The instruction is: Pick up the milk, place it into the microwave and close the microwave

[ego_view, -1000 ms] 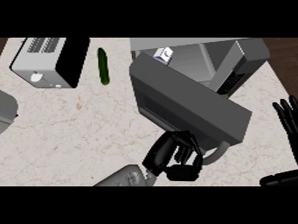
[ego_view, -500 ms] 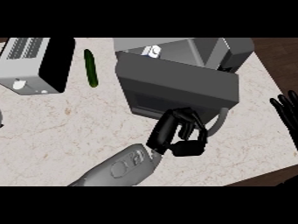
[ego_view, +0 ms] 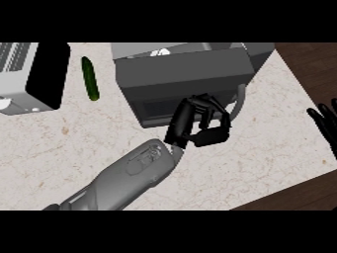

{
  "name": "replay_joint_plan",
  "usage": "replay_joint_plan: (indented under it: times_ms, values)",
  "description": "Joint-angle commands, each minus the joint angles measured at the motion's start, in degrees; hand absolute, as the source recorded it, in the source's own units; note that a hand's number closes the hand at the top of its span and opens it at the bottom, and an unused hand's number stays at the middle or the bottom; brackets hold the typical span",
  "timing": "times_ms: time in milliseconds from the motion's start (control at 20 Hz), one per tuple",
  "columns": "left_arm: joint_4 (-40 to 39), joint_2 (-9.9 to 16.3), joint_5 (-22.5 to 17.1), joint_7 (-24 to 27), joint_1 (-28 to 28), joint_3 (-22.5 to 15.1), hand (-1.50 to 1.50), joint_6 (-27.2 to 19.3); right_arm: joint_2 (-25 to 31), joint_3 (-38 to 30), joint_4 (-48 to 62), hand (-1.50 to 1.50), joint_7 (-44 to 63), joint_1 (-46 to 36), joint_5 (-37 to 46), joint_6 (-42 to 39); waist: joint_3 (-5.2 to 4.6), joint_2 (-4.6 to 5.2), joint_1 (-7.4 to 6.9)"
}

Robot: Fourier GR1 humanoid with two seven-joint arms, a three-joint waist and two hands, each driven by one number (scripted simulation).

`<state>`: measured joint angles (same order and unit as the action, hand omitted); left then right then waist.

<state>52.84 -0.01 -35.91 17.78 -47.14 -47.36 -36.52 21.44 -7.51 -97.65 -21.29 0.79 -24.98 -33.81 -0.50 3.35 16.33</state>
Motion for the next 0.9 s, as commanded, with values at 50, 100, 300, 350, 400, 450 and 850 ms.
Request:
replay_joint_plan:
  times_ms: [50, 100, 300, 350, 400, 450, 850]
  values:
    - [-2.0, 0.0, -4.8, 3.9, -3.0, 4.7, 1.5, -0.5, 1.2, -0.2, -1.6, -1.5, 2.1, -1.5, -2.4, -0.3, -0.16, 0.83, 1.1]
    - [-2.3, 0.0, -5.6, 4.2, -4.4, 5.5, 1.5, -0.3, 1.2, -0.1, -1.0, -1.5, 2.4, -1.3, -2.8, -0.6, -0.03, 1.02, 1.36]
    - [-5.6, 0.0, -7.9, 5.8, -6.5, 7.3, 1.5, 0.5, 2.3, -0.8, -2.0, -1.5, 3.4, -1.5, -4.1, -0.8, 0.08, 1.06, 2.21]
    - [-6.0, 0.0, -8.2, 6.0, -6.2, 6.8, 1.5, 1.0, 3.0, -0.8, -2.5, -1.5, 4.2, -2.6, -4.7, -0.8, -0.04, 1.43, 2.49]
    - [-6.3, 0.0, -8.9, 6.4, -6.9, 7.3, 1.5, 1.1, 2.7, -0.6, -2.6, -1.5, 4.2, -1.9, -5.0, -0.9, 0.08, 1.19, 2.54]
    - [-6.6, 0.0, -9.0, 7.0, -6.9, 7.2, 1.5, 0.9, 2.9, -1.1, -2.4, -1.5, 4.3, -2.6, -5.3, -0.5, 0.1, 1.49, 2.65]
    - [-8.0, 0.0, -12.3, 11.1, -6.5, 7.3, 1.5, 1.9, 4.7, -1.7, -4.4, -1.5, 6.5, -3.8, -8.9, -1.0, 0.09, 1.44, 3.29]
